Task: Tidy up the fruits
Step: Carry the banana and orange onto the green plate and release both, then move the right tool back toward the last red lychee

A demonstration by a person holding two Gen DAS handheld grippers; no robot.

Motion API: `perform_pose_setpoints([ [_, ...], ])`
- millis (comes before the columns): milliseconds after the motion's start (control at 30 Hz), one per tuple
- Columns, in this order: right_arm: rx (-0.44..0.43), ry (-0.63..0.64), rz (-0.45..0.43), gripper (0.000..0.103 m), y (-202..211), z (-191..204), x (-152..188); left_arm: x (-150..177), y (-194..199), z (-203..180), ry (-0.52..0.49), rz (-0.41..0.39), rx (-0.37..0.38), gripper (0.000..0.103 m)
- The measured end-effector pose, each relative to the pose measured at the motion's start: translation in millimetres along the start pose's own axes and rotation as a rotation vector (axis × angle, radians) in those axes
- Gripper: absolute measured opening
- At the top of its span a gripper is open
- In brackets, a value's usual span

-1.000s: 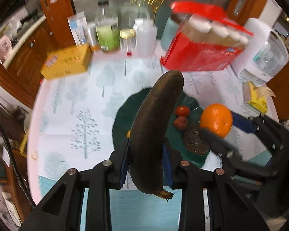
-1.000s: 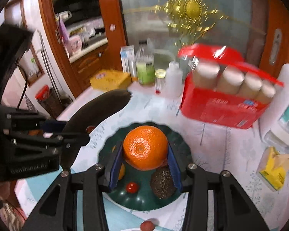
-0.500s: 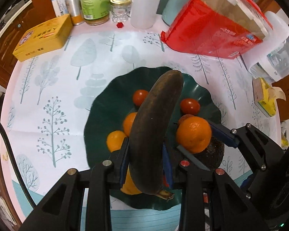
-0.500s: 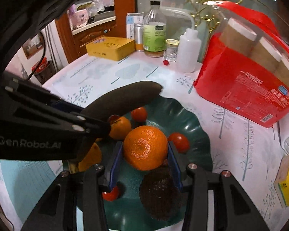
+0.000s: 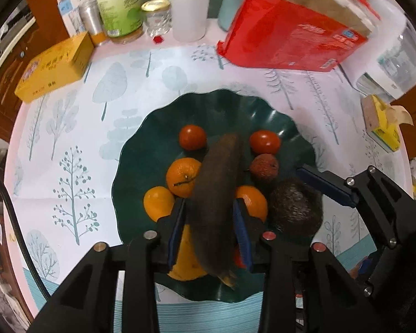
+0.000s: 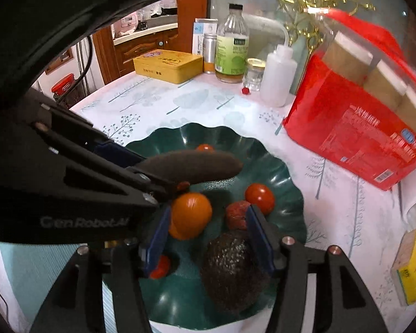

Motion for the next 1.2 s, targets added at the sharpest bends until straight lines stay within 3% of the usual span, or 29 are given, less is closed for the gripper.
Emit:
perform_pose_setpoints([
  [100, 0.002, 0.011, -0.020, 0.058, 9.3, 0.1, 2.0, -0.3, 13.2, -8.0, -0.040, -0.035, -0.048, 0.055],
  [200, 0.008, 0.010, -0.037, 0.058, 18.8, -0.8, 3.5, 1.4, 29.8, -14.5, -0.063, -0.072, -0.069, 0.063],
  [467, 0.016, -0.040, -0.036, 0.058, 39.5, -3.0, 12.6, 16.2, 59.7, -20.6, -0.065, -0.108, -0.118, 0.076],
  [833, 0.013, -0.179, -0.013, 0.057, 86.5, -8.6, 32.9, 73.7, 109.3, -29.8, 0.010, -0.150, -0.125, 0.086],
  [1067, 0.000, -0.234, -0.037, 0.057, 144.2, -8.0, 44.8, 111.7, 154.2, -50.7, 0.007, -0.199, -0.142, 0.086],
  [1200, 0.022, -0.244, -0.067, 0.057, 176.3, -8.3, 48.6, 128.0, 180.9, -62.4, 0.022, -0.249, -0.150, 0.093],
])
Point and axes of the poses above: each gripper's, at about its wrist camera, not at the fingertips, and y roughly against the way its jaws point, z to its left, x to its underside, the point moved 2 cm from there along -y, roughly the way its jaws point, and after that the axes turned 14 degrees about -y, right-handed, at the moved point
